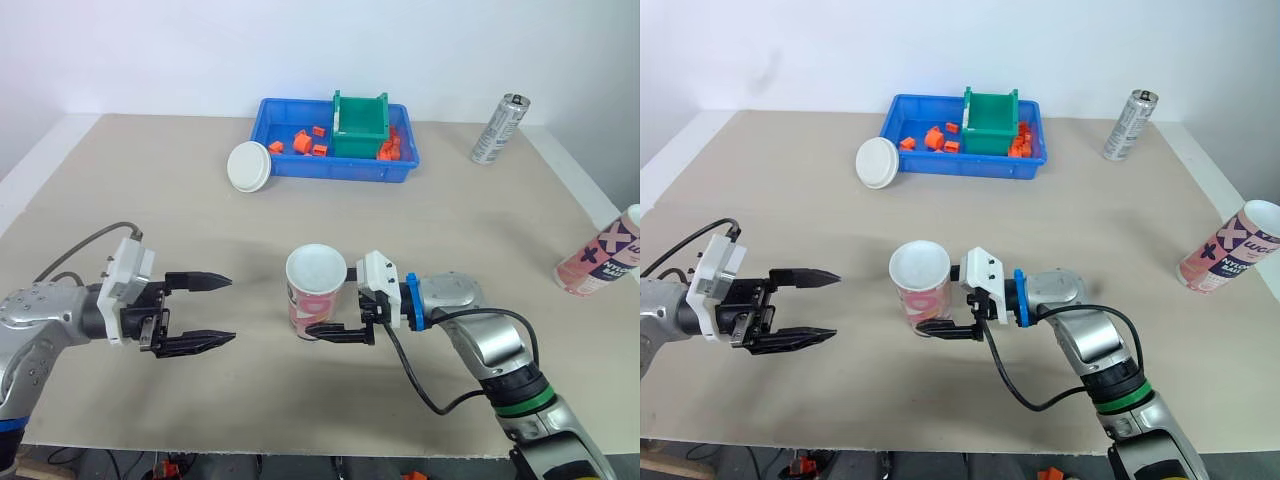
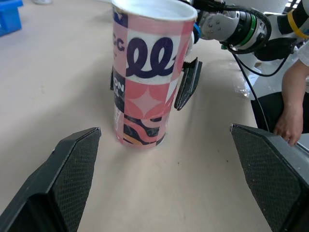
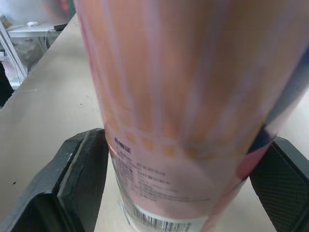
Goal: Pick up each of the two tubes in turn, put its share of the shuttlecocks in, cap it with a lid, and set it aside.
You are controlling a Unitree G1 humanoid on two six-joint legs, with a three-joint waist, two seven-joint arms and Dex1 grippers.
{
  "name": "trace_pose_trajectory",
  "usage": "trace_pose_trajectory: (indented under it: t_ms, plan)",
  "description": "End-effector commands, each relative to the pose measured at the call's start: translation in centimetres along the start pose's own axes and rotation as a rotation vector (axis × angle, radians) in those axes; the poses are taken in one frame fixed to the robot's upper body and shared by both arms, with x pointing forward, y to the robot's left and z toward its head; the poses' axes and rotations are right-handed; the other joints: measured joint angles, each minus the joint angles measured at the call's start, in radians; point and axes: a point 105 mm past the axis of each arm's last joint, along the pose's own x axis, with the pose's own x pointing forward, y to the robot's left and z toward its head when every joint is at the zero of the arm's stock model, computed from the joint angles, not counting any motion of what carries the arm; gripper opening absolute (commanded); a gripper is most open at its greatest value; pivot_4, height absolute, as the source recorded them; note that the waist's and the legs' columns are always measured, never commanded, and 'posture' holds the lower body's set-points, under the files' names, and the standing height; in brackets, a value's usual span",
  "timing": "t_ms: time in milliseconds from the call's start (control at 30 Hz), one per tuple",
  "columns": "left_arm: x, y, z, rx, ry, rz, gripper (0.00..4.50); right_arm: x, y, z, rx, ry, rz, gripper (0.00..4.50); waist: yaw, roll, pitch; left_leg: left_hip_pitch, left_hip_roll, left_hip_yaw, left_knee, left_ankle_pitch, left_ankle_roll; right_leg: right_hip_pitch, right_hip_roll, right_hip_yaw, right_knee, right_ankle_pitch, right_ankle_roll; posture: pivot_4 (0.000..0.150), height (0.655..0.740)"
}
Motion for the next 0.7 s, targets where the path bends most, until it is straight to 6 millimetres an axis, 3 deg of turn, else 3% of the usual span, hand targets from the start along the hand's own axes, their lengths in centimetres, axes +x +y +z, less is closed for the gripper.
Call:
trace_pose_trajectory:
  t_ms: [33, 100, 267, 400, 467, 533, 600, 700]
  plan:
    - [0.1, 0.1, 0.4, 0.036, -0.008, -0.007, 4.48, 0.4, 0.0, 0.6, -0.032, -0.019, 0.016, 4.5, 0.0, 0.0, 0.0, 0.0, 0.0, 0.0, 0.0, 0.0, 0.0, 0.0, 0.0, 0.0, 0.0, 0.0, 0.001, 0.15, 0.7309]
    - [0.2, 0.1, 0.3, 0.039, -0.009, -0.012, 4.5, 0.5, 0.1, 0.6, -0.031, -0.019, 0.016, 4.25, 0.0, 0.0, 0.0, 0.0, 0.0, 0.0, 0.0, 0.0, 0.0, 0.0, 0.0, 0.0, 0.0, 0.001, 0.001, 0.15, 0.7309]
    - [0.8, 0.3, 0.2, 0.047, -0.016, -0.033, 4.5, 0.0, -0.2, 1.0, -0.029, -0.027, -0.009, 2.62, 0.0, 0.0, 0.0, 0.0, 0.0, 0.0, 0.0, 0.0, 0.0, 0.0, 0.0, 0.0, 0.0, 0.001, 0.001, 0.15, 0.7309]
    - [1.2, 0.4, 0.1, 0.055, -0.019, -0.05, 4.5, -0.7, -0.6, 1.7, -0.03, -0.039, -0.032, 2.62, 0.0, 0.0, 0.0, 0.0, 0.0, 0.0, 0.0, 0.0, 0.0, 0.0, 0.0, 0.0, 0.0, 0.001, 0.002, 0.15, 0.7309]
    - [1.9, 0.5, 0.2, 0.072, -0.021, -0.074, 4.5, -2.0, -1.3, 2.7, -0.041, -0.058, -0.074, 2.62, 0.003, 0.0, 0.0, 0.0, 0.0, 0.0, 0.0, 0.0, 0.0, 0.0, 0.0, 0.0, 0.0, 0.001, 0.002, 0.15, 0.7309]
    - [3.0, 0.9, 0.6, 0.096, -0.032, -0.092, 4.5, -4.0, -2.6, 4.0, -0.037, -0.096, -0.16, 2.62, 0.008, 0.0, 0.0, 0.0, 0.0, 0.0, 0.001, 0.0, 0.0, 0.0, 0.0, 0.0, 0.0, 0.001, 0.002, 0.15, 0.7309]
    - [4.4, 1.7, 1.5, 0.126, -0.066, -0.097, 4.5, -7.5, -5.0, 4.7, -0.034, -0.111, -0.339, 2.62, 0.013, 0.0, 0.0, -0.001, -0.001, 0.0, 0.002, 0.0, 0.0, 0.0, 0.0, 0.0, 0.0, 0.002, 0.003, 0.15, 0.7309]
    - [6.8, 2.4, 2.7, 0.136, -0.135, -0.119, 4.5, -14.3, -8.5, 3.6, -0.009, -0.054, -0.69, 2.62, 0.028, 0.0, 0.0, -0.001, -0.001, 0.0, 0.003, 0.0, 0.0, 0.001, 0.0, 0.0, 0.0, 0.003, 0.004, 0.15, 0.7309]
